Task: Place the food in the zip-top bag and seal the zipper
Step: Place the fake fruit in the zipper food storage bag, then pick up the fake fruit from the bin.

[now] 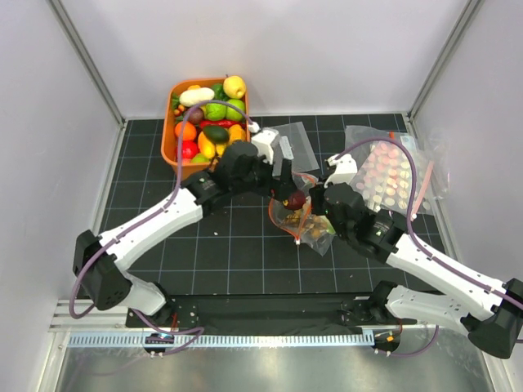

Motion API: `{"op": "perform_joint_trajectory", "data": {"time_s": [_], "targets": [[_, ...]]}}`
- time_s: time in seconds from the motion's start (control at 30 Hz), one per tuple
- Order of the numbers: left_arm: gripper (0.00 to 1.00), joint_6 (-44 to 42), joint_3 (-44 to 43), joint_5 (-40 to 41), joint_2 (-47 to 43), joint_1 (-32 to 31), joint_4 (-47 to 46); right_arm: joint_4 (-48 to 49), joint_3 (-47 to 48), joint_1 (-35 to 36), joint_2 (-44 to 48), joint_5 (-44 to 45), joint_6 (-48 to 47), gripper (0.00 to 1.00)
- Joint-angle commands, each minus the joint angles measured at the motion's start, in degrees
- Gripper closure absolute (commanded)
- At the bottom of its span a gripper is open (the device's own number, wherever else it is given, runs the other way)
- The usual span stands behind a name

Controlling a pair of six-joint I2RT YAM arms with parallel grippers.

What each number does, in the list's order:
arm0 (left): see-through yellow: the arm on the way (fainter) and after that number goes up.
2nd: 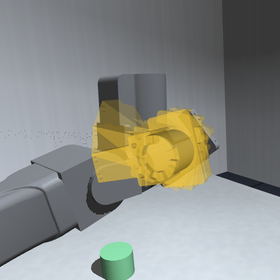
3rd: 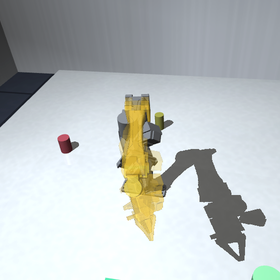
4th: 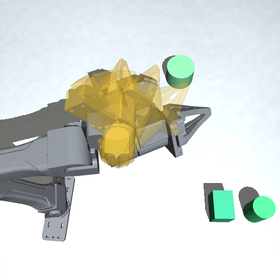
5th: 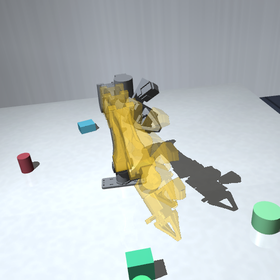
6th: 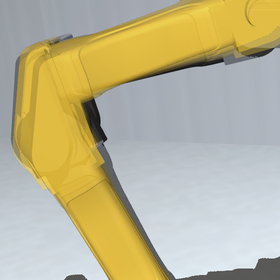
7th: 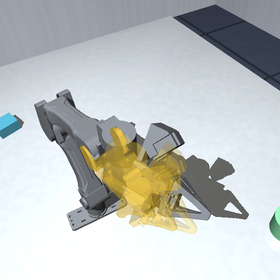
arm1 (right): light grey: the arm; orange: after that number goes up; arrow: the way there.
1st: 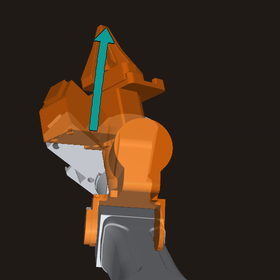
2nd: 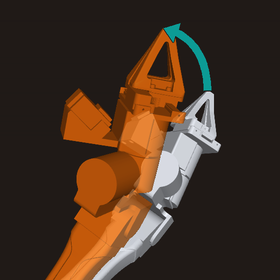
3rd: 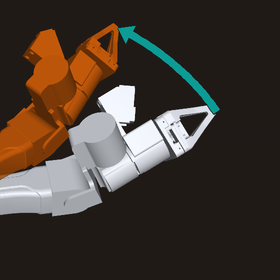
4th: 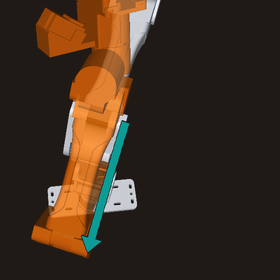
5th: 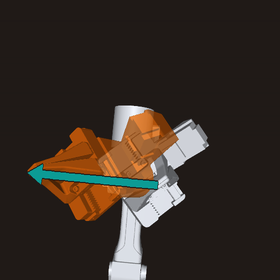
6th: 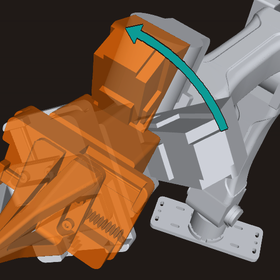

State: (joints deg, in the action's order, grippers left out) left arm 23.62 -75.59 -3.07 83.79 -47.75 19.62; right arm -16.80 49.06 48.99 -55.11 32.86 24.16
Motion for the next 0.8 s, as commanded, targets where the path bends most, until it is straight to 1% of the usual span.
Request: {"op": "perform_joint_trajectory", "data": {"time_s": [0.0,0.03,0.07,0.1,0.13,0.17,0.2,0.3,0.4,0.47,0.5,0.53,0.6,0.67,0.7,0.73,0.77], "targets": [[0.07,3.52,-3.16,0.62,-3.19,6.33,1.12,2.12,0.16,-0.21,1.24,1.15,0.45,0.99],[0.07,5.11,-3.24,-0.78,-3.11,8.44,1.13,2.03,0.16,-0.21,1.32,1.15,0.36,0.99],[0.08,6.17,-3.33,-4.1,-2.84,10.55,1.13,2.21,0.07,-0.13,1.5,1.15,0.27,0.99],[0.09,6.96,-3.51,-5.27,-2.32,14.48,1.04,2.47,-0.28,-0.21,1.76,1.24,0.1,0.99],[0.1,7.93,-3.68,-6.06,-1.97,16.18,1.04,2.64,-0.37,-0.21,1.85,1.41,0.01,0.99],[0.1,8.02,-4.03,-6.59,-1.79,19.33,0.95,2.73,-0.45,-0.3,2.02,1.5,0.01,0.99],[0.11,7.94,-4.3,-6.95,-1.44,20.66,0.95,2.82,-0.54,-0.21,2.11,1.5,-0.08,0.99],[0.1,6.97,-4.91,-5.2,-1.52,25.94,1.48,3.08,-0.54,-0.21,2.03,1.24,-0.26,0.99],[0.1,8.46,-4.65,-5.28,-1.7,31.65,1.22,3.09,-0.45,-0.21,1.85,0.89,-0.34,0.99],[0.09,9.25,-2.55,-3.35,-2.05,34.28,-1.06,3.17,-0.54,-0.3,1.76,0.98,-0.43,0.99],[0.08,9.25,-1.93,-2.13,-1.88,34.73,-3.25,3.44,-0.63,-0.3,1.68,0.98,-0.43,0.99],[0.07,9.17,-2.19,2.06,-0.57,35.09,-3.79,3.52,-0.72,-0.3,1.59,0.98,-0.43,0.99],[0.06,7.33,-4.55,5.16,1.89,35.18,-2.66,3.87,-0.89,-0.3,1.33,1.06,-0.52,0.99],[0.06,6.01,-10.69,6.84,6.72,35.27,-0.56,3.7,-0.81,-0.3,1.24,1.15,-0.61,0.99],[0.06,5.22,-13.33,7.29,8.48,35.18,2.15,3.7,-0.72,-0.21,1.24,1.06,-0.61,0.99],[0.06,4.78,-18.4,7.46,10.06,35.18,3.31,3.61,-0.72,-0.3,1.32,0.98,-0.7,0.99],[0.06,4.34,-20.71,7.38,13.91,35.27,3.93,3.7,-0.81,-0.3,1.58,1.15,-0.7,0.99]]}}
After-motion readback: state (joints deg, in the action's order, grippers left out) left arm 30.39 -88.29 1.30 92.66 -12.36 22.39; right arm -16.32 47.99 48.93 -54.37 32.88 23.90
